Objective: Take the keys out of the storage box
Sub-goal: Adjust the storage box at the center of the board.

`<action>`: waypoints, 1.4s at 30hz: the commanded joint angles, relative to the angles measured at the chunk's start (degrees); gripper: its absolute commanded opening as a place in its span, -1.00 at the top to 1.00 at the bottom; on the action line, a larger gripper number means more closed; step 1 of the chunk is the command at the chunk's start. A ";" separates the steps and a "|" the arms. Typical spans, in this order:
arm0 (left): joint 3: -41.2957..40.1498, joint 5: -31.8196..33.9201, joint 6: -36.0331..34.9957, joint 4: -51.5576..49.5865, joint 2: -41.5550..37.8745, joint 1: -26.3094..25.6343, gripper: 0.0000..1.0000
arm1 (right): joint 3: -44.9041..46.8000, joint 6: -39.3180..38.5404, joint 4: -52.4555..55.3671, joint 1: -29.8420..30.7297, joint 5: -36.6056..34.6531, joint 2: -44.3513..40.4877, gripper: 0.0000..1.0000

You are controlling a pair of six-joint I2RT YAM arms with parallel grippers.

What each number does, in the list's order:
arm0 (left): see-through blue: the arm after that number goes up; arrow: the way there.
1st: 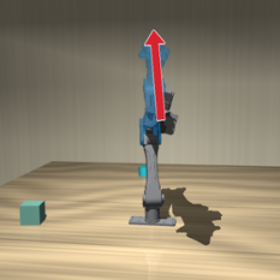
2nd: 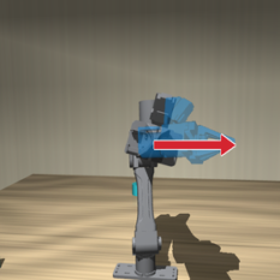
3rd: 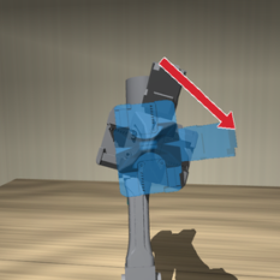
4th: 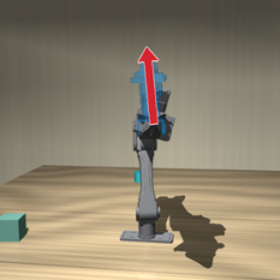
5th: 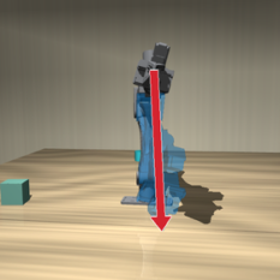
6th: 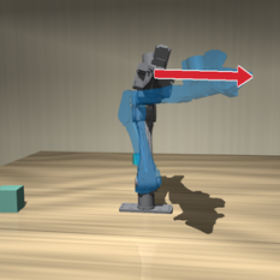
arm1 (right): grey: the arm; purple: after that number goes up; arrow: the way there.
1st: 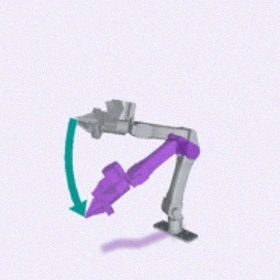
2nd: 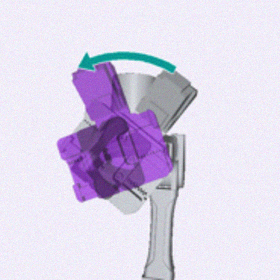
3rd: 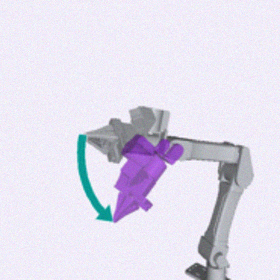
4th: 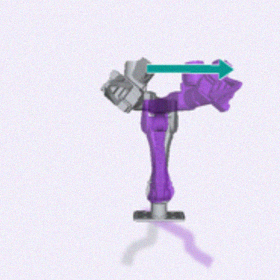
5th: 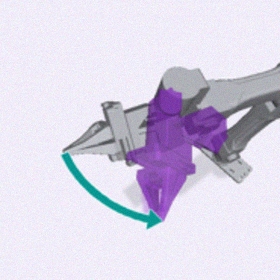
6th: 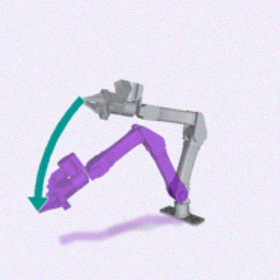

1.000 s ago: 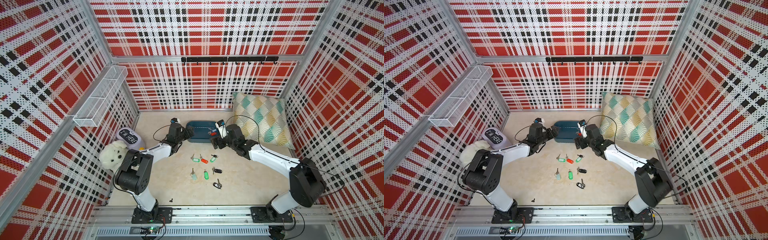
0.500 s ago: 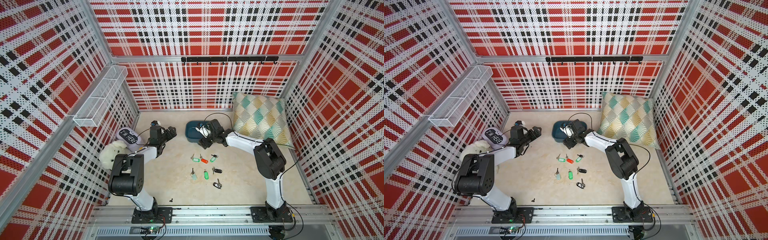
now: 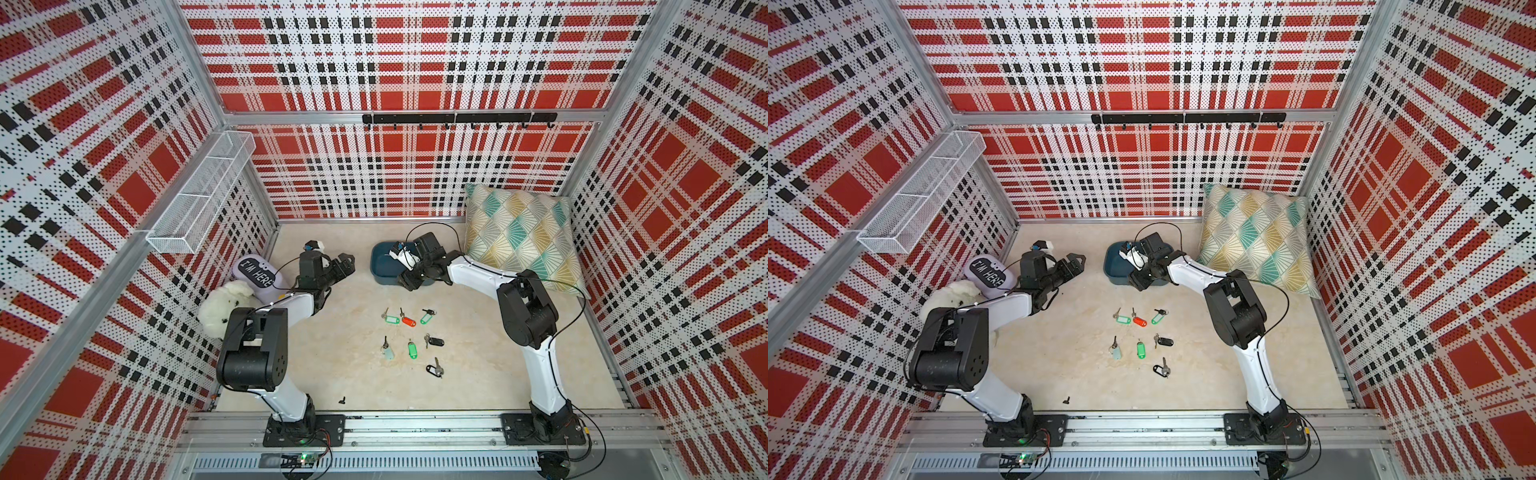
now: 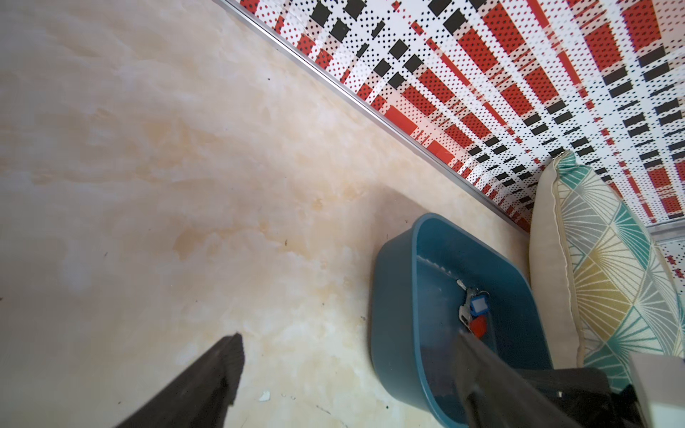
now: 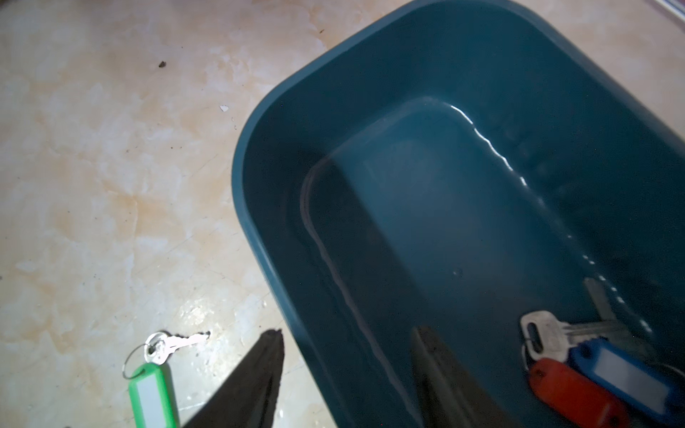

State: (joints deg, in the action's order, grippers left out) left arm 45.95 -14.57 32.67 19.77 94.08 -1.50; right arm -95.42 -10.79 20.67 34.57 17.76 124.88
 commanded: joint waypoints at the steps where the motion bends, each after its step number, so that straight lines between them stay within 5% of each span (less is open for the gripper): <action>1: -0.06 -0.81 -1.16 1.27 0.41 0.42 -0.87 | -2.82 -0.61 2.93 -0.29 3.25 1.98 -0.04; 8: -0.19 -0.89 -1.22 1.27 0.15 0.53 -0.87 | -7.30 -2.16 9.30 -0.47 9.17 2.81 0.60; 16: -0.52 -0.81 -1.20 1.30 -0.39 0.73 -0.87 | -11.72 -3.34 15.64 -0.79 14.13 2.12 1.00; 27: -0.96 -0.71 -1.20 1.30 -1.27 0.88 -0.87 | -18.47 -2.39 21.88 -1.65 22.73 0.62 1.00; 42: -1.39 -0.55 -1.20 1.29 -1.80 0.90 -0.86 | -24.95 -1.33 25.65 -3.27 22.56 0.63 1.00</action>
State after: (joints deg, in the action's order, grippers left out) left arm 45.30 -14.81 32.49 20.03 94.02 -1.04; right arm -117.64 -11.90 44.45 31.68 40.03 126.96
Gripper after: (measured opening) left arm 0.932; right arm 0.113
